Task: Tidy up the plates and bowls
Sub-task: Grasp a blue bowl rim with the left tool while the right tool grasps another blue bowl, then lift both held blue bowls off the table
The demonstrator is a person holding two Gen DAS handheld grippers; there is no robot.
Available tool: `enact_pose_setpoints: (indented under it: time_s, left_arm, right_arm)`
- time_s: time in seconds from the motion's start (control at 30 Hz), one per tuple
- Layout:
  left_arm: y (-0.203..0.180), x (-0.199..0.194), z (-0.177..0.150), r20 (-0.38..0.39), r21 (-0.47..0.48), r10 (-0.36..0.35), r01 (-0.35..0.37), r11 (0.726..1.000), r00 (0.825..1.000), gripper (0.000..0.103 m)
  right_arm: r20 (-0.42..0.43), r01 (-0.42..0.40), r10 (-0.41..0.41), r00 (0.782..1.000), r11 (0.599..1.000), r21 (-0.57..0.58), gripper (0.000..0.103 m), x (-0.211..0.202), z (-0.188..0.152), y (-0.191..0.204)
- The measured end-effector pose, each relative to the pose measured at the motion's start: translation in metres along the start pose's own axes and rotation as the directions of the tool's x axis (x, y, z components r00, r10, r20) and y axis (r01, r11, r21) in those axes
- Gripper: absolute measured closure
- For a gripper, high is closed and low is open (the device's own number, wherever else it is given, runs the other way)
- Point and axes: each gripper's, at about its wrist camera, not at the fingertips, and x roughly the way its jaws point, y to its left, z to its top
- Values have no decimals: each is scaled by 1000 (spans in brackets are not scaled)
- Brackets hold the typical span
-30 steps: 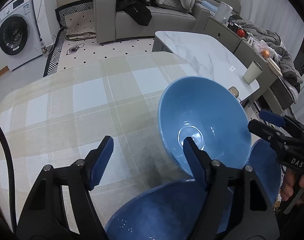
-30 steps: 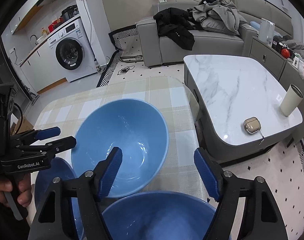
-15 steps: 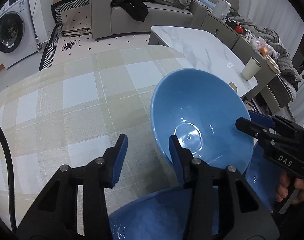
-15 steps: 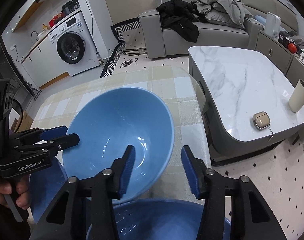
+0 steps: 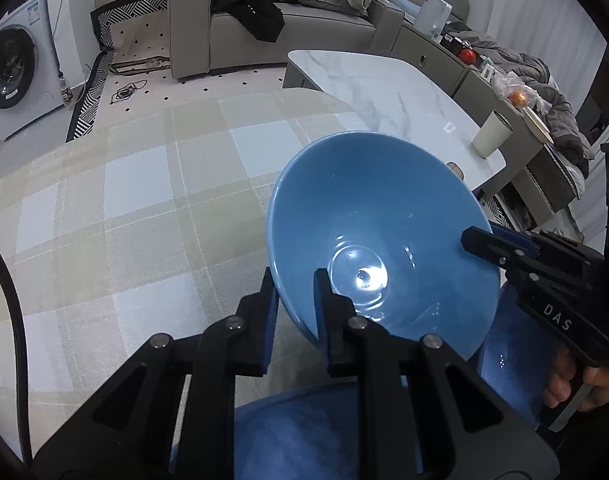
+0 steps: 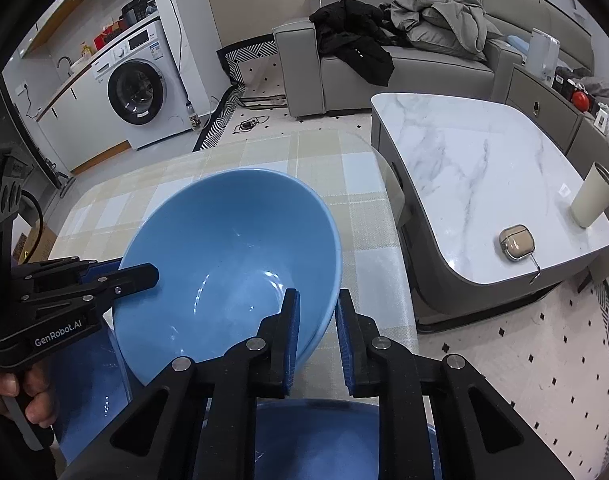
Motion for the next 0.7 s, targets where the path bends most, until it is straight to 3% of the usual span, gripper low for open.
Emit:
enact_pose_setpoints:
  time_s: [0.7]
  left_arm:
    - [-17,-37,3,86,32,8,-11,999,996,88]
  right_arm:
    - [76,13,-14,997,1000,13,84,-35,6,4]
